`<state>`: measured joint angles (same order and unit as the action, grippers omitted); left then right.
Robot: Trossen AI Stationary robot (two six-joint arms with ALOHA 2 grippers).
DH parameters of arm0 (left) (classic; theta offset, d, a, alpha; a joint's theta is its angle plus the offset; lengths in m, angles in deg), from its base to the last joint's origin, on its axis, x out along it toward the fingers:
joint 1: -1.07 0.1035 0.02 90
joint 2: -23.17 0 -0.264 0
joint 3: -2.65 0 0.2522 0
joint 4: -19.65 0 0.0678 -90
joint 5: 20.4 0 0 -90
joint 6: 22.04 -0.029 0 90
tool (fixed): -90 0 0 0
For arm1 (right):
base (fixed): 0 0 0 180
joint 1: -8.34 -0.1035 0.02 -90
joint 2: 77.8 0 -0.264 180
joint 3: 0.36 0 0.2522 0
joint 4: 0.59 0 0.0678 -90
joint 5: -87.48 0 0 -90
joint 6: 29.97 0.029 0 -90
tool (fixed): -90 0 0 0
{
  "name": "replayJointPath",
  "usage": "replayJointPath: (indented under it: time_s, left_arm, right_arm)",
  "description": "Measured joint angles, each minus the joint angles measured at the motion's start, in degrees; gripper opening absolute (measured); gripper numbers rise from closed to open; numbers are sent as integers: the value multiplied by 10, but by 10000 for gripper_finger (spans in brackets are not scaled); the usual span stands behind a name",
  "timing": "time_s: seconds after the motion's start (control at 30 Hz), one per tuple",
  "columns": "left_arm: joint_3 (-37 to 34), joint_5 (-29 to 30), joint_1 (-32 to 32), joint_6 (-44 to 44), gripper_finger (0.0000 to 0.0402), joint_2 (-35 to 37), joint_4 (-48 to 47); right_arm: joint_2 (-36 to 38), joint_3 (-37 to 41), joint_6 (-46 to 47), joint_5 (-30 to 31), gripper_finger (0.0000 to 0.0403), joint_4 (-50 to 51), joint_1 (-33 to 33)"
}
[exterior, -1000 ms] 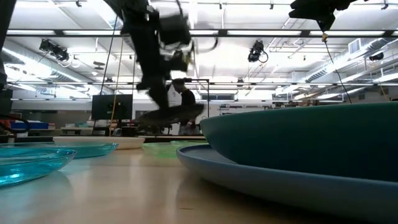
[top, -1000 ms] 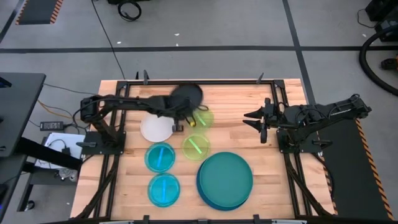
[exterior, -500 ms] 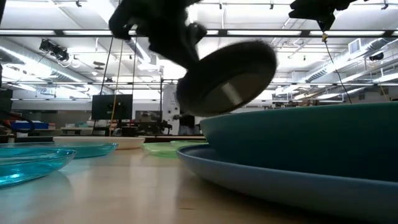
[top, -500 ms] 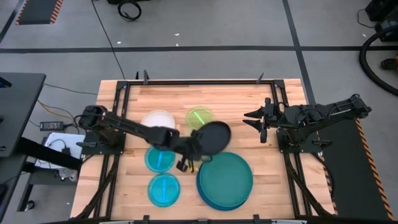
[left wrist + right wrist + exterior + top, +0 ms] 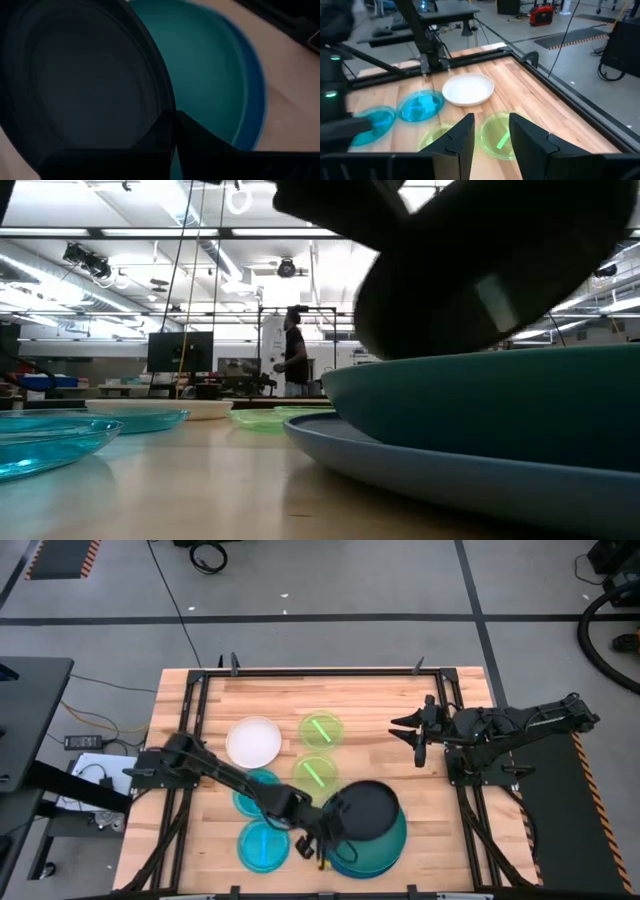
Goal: Stack plastic plates
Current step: Stack the black plate on top of the green plate
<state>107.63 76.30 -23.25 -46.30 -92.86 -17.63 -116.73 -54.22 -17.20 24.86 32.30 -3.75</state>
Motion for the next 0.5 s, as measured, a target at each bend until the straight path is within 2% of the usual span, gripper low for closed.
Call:
replayJointPath:
  time_s: [0.13, 0.23, 0.3, 0.5]
  left_arm:
    - [49, -2, -16, -28, 16, -40, -46]
    - [54, 6, -21, -48, 30, -55, -62]
    - [54, 24, -22, -49, 47, -60, -59]
    - [52, 27, -23, -25, 115, -60, -66]
  right_arm:
    - [-3, 0, -1, -5, 132, 3, 2]
    - [-4, 0, 1, -10, 132, 2, 2]
    - [-4, 0, 1, -19, 132, 1, 2]
    - [-4, 0, 1, -19, 132, 1, 2]
